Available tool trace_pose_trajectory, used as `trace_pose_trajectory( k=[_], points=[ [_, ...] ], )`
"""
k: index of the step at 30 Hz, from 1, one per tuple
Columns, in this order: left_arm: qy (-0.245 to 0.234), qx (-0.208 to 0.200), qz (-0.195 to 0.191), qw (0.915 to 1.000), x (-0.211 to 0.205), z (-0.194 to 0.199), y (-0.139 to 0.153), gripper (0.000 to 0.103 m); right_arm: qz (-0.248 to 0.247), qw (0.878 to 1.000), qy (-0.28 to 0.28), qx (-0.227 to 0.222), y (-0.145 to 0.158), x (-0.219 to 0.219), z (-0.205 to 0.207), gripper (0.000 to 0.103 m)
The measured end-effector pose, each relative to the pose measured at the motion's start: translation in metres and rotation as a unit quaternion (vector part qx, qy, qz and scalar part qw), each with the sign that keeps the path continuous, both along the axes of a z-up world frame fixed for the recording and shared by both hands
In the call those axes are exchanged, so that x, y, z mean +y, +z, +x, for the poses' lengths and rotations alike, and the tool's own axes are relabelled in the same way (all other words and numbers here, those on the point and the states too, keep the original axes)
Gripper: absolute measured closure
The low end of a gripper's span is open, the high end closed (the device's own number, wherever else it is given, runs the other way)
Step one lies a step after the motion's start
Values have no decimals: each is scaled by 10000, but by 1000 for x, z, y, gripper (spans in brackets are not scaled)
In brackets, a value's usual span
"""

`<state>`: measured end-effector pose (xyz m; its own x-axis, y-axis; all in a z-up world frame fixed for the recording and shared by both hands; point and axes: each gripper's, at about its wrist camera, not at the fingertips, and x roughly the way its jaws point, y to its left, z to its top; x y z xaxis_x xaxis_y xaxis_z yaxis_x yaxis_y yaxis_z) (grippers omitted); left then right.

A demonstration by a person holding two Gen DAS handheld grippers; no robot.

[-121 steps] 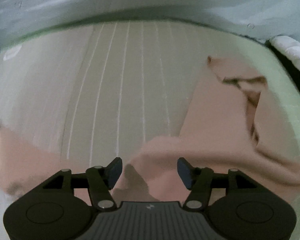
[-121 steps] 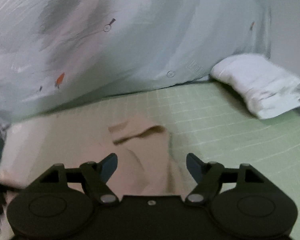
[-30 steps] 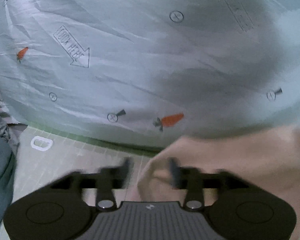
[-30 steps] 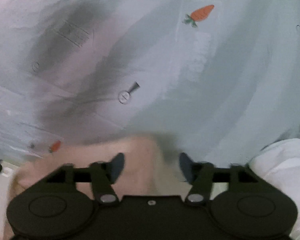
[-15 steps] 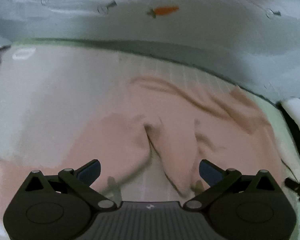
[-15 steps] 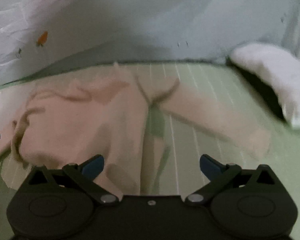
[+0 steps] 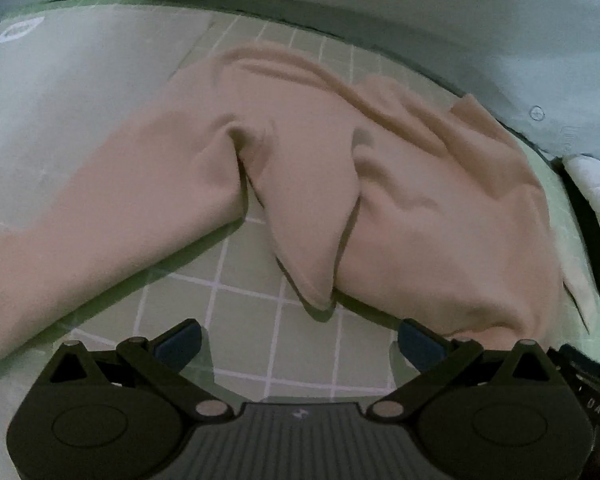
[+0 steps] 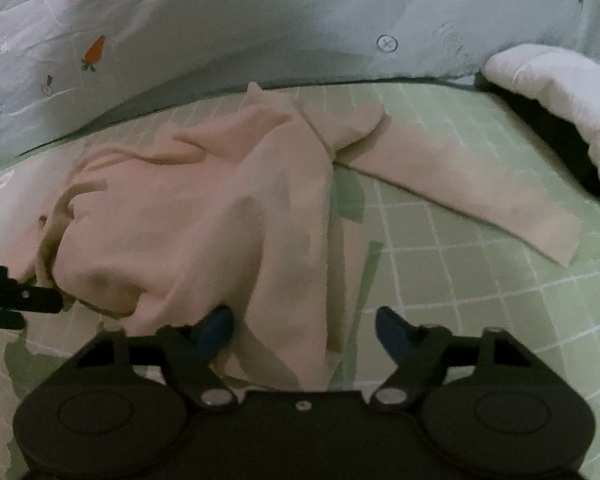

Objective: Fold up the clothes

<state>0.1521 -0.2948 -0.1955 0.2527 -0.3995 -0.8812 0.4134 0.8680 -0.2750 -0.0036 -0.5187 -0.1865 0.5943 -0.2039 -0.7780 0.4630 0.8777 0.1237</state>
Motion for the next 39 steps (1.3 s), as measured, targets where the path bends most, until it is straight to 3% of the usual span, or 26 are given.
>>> trace_pose_trajectory(
  k=[4, 8, 12, 13, 14, 19, 25, 28, 35, 39],
  points=[
    [46, -49, -10, 10000, -5, 4, 1, 2, 290, 9996, 1, -5, -5, -1, 2, 38],
    [-58, -176, 26, 9998, -13, 8, 2, 10, 519, 9986, -31, -74, -9, -5, 3, 47],
    [-99, -406, 115, 9991, -21, 10, 4, 38, 707, 9973, 15, -215, -8, -9, 0, 86],
    [-96, -426, 131, 9990, -22, 10, 4, 49, 778, 9966, 75, -271, -7, -10, -1, 94],
    [-75, -438, 136, 9989, -22, 10, 5, 53, 839, 9959, 125, -310, -6, -9, -1, 96],
    [84, -453, 145, 9988, -18, 6, 11, 78, 589, 9960, 382, -549, 16, 1, -13, 98],
    [271, -727, -24, 9970, 9, -9, 35, 86, 590, 9904, 575, -1107, 56, 11, -43, 98],
    [306, -766, -90, 9966, 19, -14, 41, 86, 596, 9882, 638, -1256, 68, 16, -58, 98],
    [288, -241, -202, 9991, 20, -19, 23, 84, 673, 9884, 494, -1272, 65, 18, -61, 98],
    [237, 13, -191, 9995, 15, -20, 10, 77, 650, 9894, 457, -1217, 62, 15, -58, 98]
  ],
)
